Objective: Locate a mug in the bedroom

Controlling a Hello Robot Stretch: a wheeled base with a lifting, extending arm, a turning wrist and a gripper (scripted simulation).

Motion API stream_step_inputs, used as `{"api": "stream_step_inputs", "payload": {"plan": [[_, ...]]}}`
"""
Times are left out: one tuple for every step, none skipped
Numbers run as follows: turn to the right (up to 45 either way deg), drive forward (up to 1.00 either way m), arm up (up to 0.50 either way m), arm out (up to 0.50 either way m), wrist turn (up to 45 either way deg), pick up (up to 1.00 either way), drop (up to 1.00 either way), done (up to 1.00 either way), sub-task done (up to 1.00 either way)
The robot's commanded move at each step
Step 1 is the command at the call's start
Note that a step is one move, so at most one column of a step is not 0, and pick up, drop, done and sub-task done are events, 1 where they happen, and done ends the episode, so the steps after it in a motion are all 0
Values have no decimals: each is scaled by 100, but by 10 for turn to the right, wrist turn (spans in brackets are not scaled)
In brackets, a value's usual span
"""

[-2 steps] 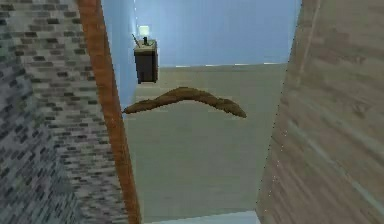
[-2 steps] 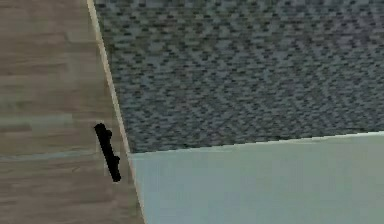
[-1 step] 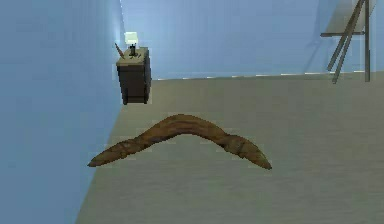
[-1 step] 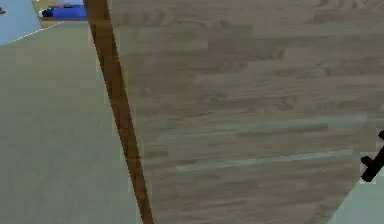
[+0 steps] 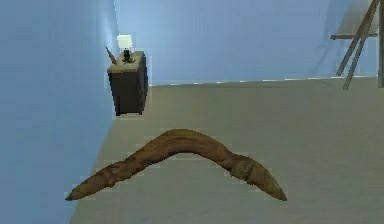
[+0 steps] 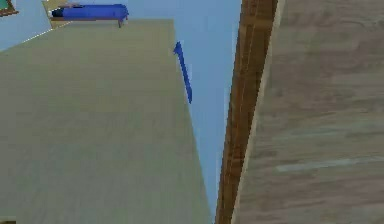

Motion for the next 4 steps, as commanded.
{"api": "stream_step_inputs", "payload": {"plan": [[270,0,0,0,0,0,0,0,0],[0,100,0,0,0,0,0,0,0],[0,100,0,0,0,0,0,0,0],[0,25,0,0,0,0,0,0,0]]}}
